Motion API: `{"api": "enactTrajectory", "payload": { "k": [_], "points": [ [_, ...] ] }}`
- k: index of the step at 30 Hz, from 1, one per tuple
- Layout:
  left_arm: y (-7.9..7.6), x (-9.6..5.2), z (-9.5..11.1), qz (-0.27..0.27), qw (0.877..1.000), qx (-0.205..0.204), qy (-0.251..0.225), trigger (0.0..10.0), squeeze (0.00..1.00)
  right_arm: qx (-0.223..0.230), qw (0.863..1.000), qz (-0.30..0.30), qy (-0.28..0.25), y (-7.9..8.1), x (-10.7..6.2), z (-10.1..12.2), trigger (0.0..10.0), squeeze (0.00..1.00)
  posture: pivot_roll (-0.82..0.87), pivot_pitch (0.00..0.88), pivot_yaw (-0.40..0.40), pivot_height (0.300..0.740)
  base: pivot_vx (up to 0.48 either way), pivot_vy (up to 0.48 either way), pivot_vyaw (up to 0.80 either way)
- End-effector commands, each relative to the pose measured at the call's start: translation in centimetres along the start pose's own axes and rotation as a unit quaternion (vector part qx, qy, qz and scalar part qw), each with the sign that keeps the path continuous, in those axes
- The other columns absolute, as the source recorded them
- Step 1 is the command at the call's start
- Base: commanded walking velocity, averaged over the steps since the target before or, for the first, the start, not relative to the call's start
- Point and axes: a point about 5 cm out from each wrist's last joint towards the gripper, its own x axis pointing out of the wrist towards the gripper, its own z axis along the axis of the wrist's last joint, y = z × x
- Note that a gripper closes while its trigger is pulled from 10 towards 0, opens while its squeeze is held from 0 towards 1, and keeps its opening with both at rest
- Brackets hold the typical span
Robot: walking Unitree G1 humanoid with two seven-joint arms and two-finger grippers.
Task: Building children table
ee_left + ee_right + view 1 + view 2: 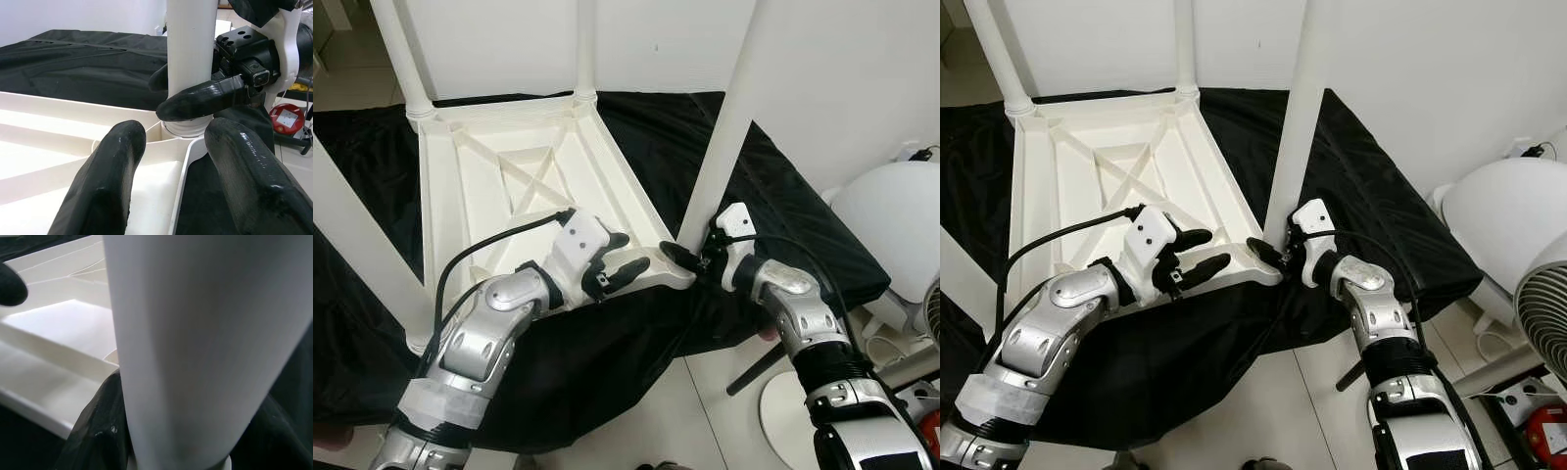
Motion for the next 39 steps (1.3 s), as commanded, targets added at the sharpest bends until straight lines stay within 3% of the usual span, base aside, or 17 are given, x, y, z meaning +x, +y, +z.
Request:
{"api": "enactTrajectory", "payload": {
  "k": [1,6,7,12,18,20,23,28,35,36,39],
  "points": [
    [-0.3,0.1,0.2,-0.026,1.0,0.006,-0.003,10.0,0.0,0.005,1.0,-0.017,0.009,0.3,0.1,-0.4,10.0,0.0,0.03,0.054,-0.034,0.74,0.0,0.0,0.0],
    [-0.4,0.3,0.2,-0.029,1.0,0.003,-0.004,10.0,0.0,0.0,0.997,-0.074,0.005,1.3,0.1,-0.7,10.0,0.0,0.02,0.06,-0.034,0.74,0.0,0.0,0.0],
    [-0.4,0.4,0.3,-0.03,1.0,0.001,-0.005,10.0,0.0,0.01,0.995,-0.099,0.001,1.7,0.1,-0.8,10.0,0.0,0.01,0.107,-0.028,0.74,0.0,0.0,0.0],
    [-0.1,0.7,0.4,-0.031,1.0,0.005,-0.004,10.0,0.0,0.022,0.988,-0.151,0.002,2.8,0.4,-1.1,10.0,0.0,0.01,0.094,-0.025,0.74,0.0,0.0,0.0],
    [0.1,0.9,0.5,-0.03,1.0,0.003,-0.004,10.0,0.0,0.062,0.971,-0.232,-0.002,4.1,0.7,-1.1,10.0,0.0,0.0,0.112,-0.022,0.74,0.0,0.0,0.0],
    [0.1,0.9,0.5,-0.033,0.999,0.007,-0.004,10.0,0.0,0.075,0.955,-0.286,-0.012,5.6,1.1,-0.7,10.0,0.0,0.0,0.106,-0.024,0.74,0.0,0.0,0.0],
    [0.0,1.0,0.5,-0.033,0.999,0.007,-0.005,10.0,0.0,0.08,0.948,-0.309,-0.018,6.4,1.5,-0.3,10.0,0.0,0.0,0.109,-0.03,0.74,0.0,0.0,0.0],
    [-0.2,1.2,0.5,-0.036,0.999,0.007,-0.007,10.0,0.0,0.082,0.946,-0.313,-0.023,7.3,1.9,0.3,10.0,0.0,0.0,0.112,-0.036,0.74,0.0,0.0,0.0],
    [-0.2,1.2,0.5,-0.036,0.999,0.006,-0.008,10.0,0.0,0.064,0.947,-0.314,-0.026,7.1,1.3,0.4,10.0,0.0,0.01,0.115,-0.04,0.74,0.0,0.0,0.0],
    [-0.2,1.2,0.5,-0.036,0.999,0.006,-0.008,10.0,0.0,0.063,0.945,-0.319,-0.024,6.9,1.0,0.3,10.0,1.0,0.01,0.115,-0.04,0.74,0.0,0.0,0.0],
    [-0.3,1.1,0.5,-0.035,0.999,0.006,-0.008,10.0,0.0,0.069,0.946,-0.315,-0.028,6.8,0.5,0.1,10.0,1.0,0.01,0.111,-0.038,0.74,0.0,0.0,0.0]
  ]
}}
